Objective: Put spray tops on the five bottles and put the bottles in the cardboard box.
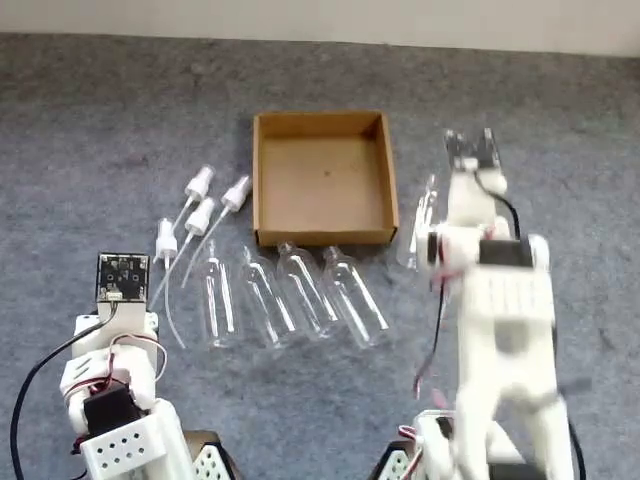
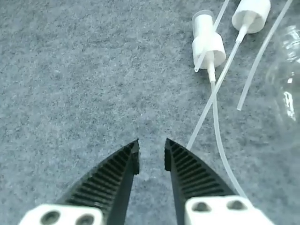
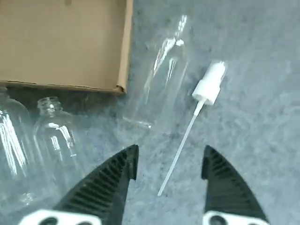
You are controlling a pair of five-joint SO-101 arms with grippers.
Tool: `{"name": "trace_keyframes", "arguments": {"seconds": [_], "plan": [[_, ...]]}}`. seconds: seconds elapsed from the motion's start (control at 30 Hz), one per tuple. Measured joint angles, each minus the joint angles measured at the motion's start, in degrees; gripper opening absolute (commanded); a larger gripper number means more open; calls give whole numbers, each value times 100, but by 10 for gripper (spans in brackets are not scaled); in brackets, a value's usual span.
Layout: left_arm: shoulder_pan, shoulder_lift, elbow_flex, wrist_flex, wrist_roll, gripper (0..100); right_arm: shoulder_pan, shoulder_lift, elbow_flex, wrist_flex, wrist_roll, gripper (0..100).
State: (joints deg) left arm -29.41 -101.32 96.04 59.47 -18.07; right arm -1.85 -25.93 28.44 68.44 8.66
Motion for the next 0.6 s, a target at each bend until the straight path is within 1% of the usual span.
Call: {"name": "trace_keyframes", "arguments": {"seconds": [0.2, 0.4, 0.6], "plan": [[0, 0, 0, 18, 0, 70, 9, 2224, -2110, 501, -457, 264], [0, 0, 0, 18, 0, 70, 44, 3745, -3640, 738, -536, 263], [26, 0, 0, 18, 0, 70, 756, 4870, -4554, 774, -536, 229]]}}
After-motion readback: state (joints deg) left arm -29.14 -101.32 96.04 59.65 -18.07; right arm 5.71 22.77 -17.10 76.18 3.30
